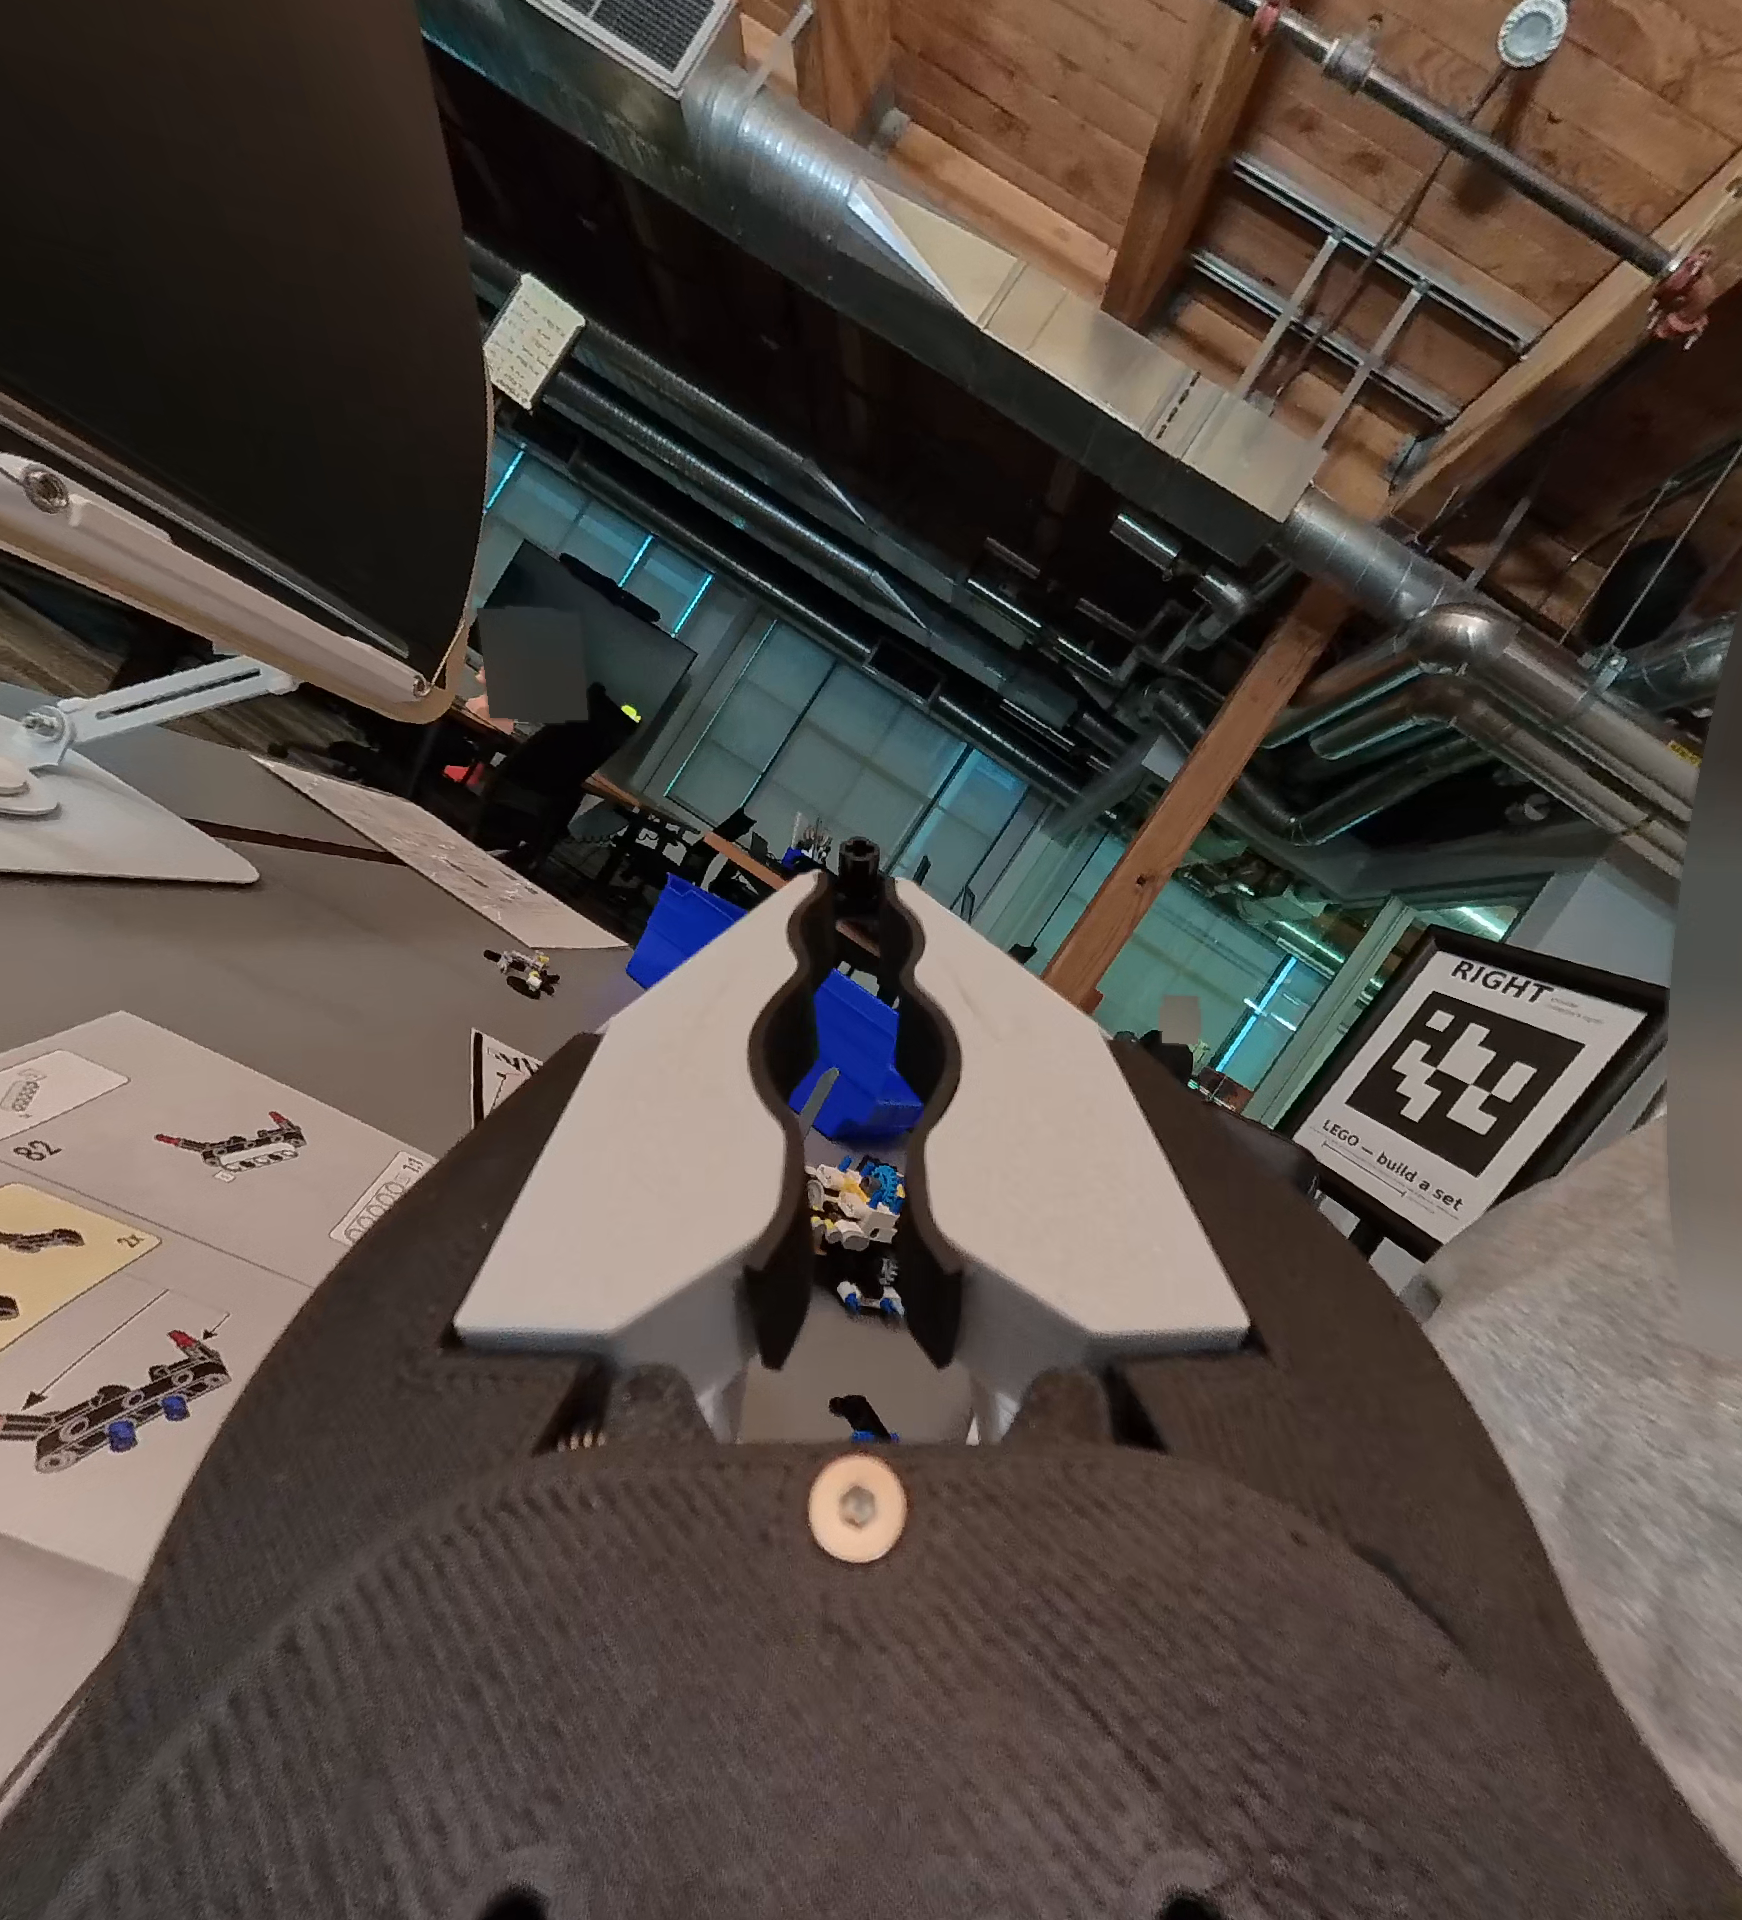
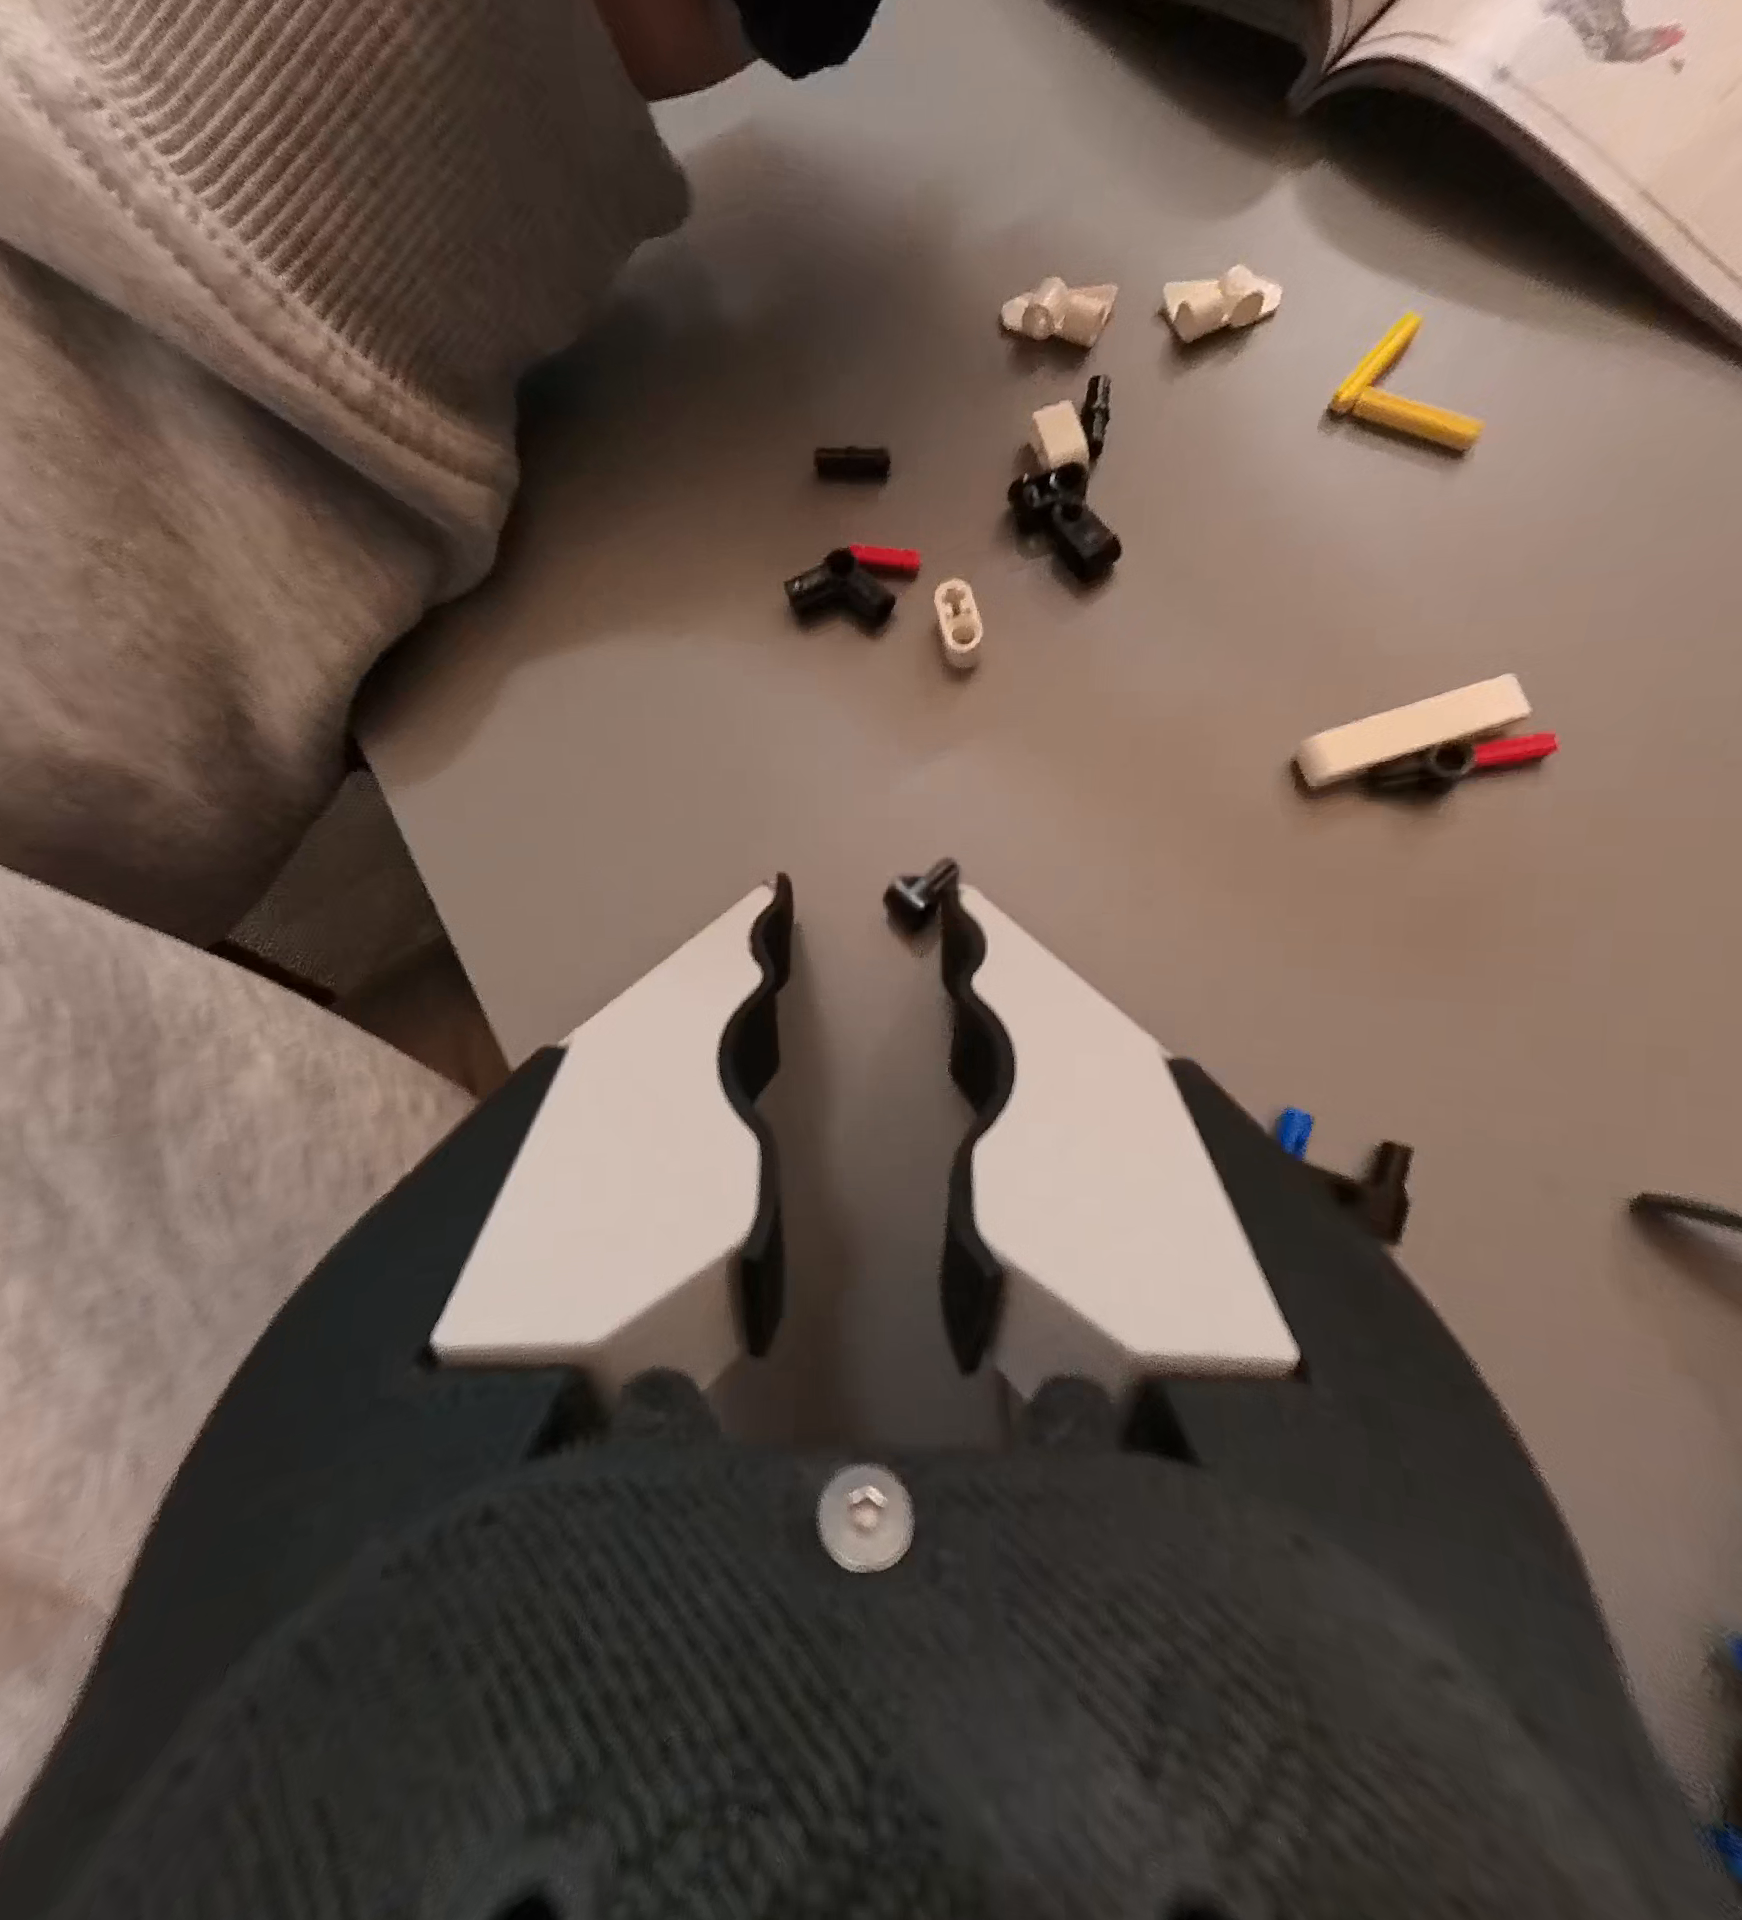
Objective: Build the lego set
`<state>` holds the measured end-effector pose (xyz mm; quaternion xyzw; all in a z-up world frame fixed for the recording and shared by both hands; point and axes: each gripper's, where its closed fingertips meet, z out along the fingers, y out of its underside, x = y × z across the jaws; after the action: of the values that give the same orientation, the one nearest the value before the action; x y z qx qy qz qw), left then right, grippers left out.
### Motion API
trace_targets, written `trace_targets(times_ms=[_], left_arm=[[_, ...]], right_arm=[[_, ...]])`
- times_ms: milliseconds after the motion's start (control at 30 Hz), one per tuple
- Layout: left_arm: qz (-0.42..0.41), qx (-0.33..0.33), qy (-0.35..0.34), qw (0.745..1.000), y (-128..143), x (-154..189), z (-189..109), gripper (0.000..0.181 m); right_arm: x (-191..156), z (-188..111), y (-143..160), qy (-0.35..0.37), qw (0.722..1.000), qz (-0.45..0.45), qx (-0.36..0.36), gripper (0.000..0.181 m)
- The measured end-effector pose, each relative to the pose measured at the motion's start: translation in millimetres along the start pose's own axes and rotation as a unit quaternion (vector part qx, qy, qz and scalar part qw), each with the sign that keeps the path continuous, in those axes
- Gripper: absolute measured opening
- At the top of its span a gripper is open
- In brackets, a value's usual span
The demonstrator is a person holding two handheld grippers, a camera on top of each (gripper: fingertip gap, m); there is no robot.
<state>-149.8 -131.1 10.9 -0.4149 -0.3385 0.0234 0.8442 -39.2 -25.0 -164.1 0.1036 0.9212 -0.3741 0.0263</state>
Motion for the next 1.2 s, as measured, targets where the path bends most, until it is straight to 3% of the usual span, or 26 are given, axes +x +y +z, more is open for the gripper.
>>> trace_targets(times_ms=[367,767,867,1000,1200], left_arm=[[-0.001,0.009,0.002,1.000,-3,1,-1,0.005],[-0.007,0.001,0.024,1.000,0,6,0,0.005],[-0.027,-0.011,0.076,0.997,4,20,2,0.005],[-0.034,-0.075,0.158,0.984,25,48,11,0.005],[-0.004,-0.140,0.235,0.962,51,80,15,0.005]], right_arm=[[12,-5,-3,0.052,0.998,-0.033,0.008,0.022],[13,-4,-6,0.043,0.998,-0.027,0.042,0.005],[19,-22,-26,0.041,0.995,-0.023,0.086,0.005],[33,-70,-69,0.026,0.984,0.000,0.176,0.005],[21,-125,-123,-0.043,0.966,-0.004,0.255,0.005]])
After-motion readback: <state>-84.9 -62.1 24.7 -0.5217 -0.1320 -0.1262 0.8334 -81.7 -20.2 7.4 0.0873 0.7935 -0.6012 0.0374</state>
